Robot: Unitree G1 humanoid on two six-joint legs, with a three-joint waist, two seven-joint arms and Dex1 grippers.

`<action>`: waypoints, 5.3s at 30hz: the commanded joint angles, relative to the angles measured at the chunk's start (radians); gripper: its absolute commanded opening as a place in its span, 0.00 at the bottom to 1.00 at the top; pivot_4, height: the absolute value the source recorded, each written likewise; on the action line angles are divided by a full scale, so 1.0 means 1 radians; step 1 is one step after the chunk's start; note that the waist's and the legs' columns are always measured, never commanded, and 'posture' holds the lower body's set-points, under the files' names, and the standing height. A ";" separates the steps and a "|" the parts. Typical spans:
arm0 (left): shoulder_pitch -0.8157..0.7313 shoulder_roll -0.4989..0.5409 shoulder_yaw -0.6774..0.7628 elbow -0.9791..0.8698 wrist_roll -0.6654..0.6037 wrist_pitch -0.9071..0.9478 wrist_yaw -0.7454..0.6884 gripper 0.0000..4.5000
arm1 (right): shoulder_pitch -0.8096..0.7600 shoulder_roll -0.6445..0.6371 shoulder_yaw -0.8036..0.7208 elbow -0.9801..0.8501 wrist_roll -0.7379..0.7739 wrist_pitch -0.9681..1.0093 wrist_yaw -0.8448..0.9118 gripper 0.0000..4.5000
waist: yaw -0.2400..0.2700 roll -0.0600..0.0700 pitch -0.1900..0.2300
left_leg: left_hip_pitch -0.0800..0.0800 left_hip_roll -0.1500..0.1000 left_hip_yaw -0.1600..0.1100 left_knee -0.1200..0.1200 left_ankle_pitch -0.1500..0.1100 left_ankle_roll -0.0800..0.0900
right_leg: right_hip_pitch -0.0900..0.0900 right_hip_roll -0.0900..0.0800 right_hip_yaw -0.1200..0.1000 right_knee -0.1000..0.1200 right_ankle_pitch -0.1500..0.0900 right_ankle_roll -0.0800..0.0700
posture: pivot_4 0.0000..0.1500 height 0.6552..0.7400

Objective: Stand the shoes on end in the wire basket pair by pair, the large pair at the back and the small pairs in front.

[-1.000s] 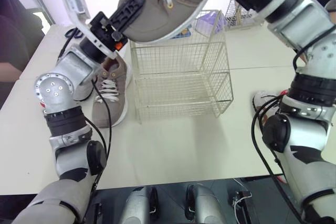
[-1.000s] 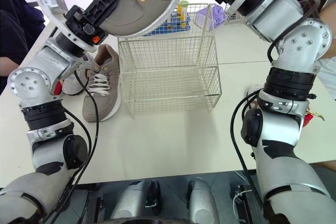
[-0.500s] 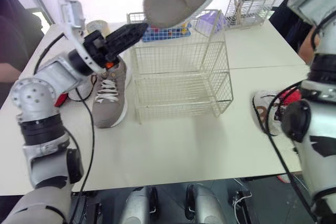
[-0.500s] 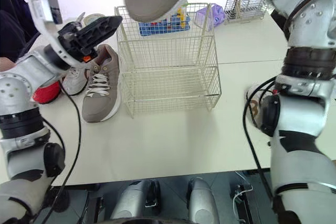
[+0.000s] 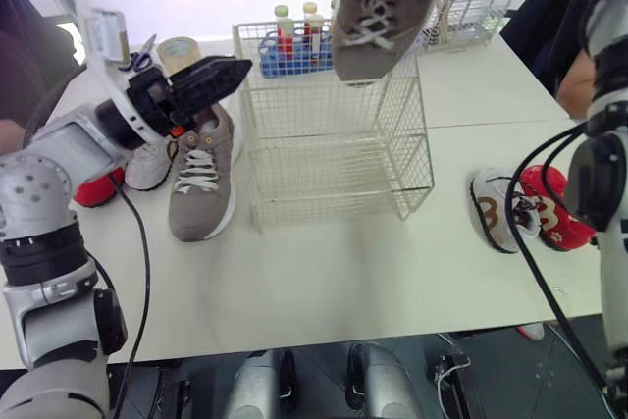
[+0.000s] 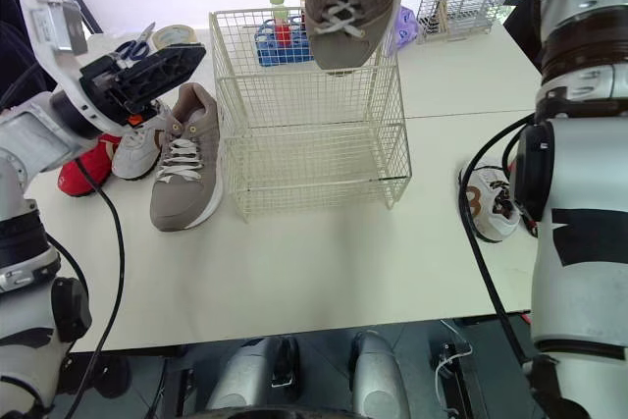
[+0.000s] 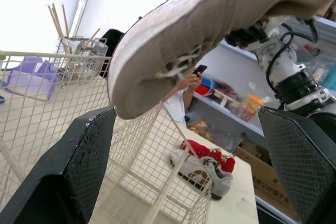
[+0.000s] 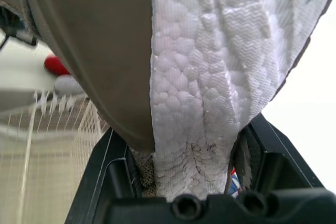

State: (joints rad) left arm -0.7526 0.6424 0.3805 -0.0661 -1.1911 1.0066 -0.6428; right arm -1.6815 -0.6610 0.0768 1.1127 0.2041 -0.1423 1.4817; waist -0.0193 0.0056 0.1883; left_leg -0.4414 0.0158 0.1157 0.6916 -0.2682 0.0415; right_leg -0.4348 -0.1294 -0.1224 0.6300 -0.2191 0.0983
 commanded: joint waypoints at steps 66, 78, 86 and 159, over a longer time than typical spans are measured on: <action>0.107 -0.078 -0.196 -0.235 0.047 -0.062 0.036 0.99 | 0.071 -0.011 -0.089 0.192 -0.259 -0.025 -0.110 0.40 | 0.005 0.000 0.000 | 0.004 -0.001 -0.002 0.001 0.000 -0.001 | 0.006 0.000 -0.001 0.000 0.000 0.000 | 1.00 1.00; 0.102 -0.082 -0.192 -0.233 0.060 -0.060 0.026 1.00 | 0.066 -0.047 -0.105 0.175 -0.265 -0.059 -0.158 0.98 | 0.002 0.001 0.000 | 0.004 -0.001 -0.002 0.001 0.001 -0.001 | 0.005 0.000 -0.001 0.000 0.000 0.000 | 1.00 1.00; 0.088 -0.035 -0.148 -0.197 0.097 -0.087 0.018 1.00 | 0.026 -0.184 -0.113 0.126 -0.250 -0.058 -0.117 0.98 | 0.002 0.002 0.001 | 0.004 -0.001 -0.002 0.000 0.000 -0.001 | 0.005 0.000 -0.001 -0.001 0.000 0.000 | 1.00 1.00; 0.075 -0.055 -0.241 -0.139 0.588 -0.036 -0.014 0.02 | 0.998 0.117 -0.171 -1.246 0.117 0.849 -0.857 0.00 | 0.004 0.001 0.000 | 0.005 0.001 -0.001 0.001 0.001 -0.001 | 0.005 0.001 0.000 0.001 0.000 0.000 | 1.00 1.00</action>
State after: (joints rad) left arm -0.6624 0.5976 0.1529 -0.1286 -0.5389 0.9698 -0.6111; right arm -0.6641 -0.5598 -0.1430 -0.0863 0.2977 0.7198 0.5971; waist -0.0154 0.0064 0.1885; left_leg -0.4361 0.0167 0.1146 0.6923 -0.2675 0.0407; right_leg -0.4298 -0.1283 -0.1222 0.6313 -0.2192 0.0983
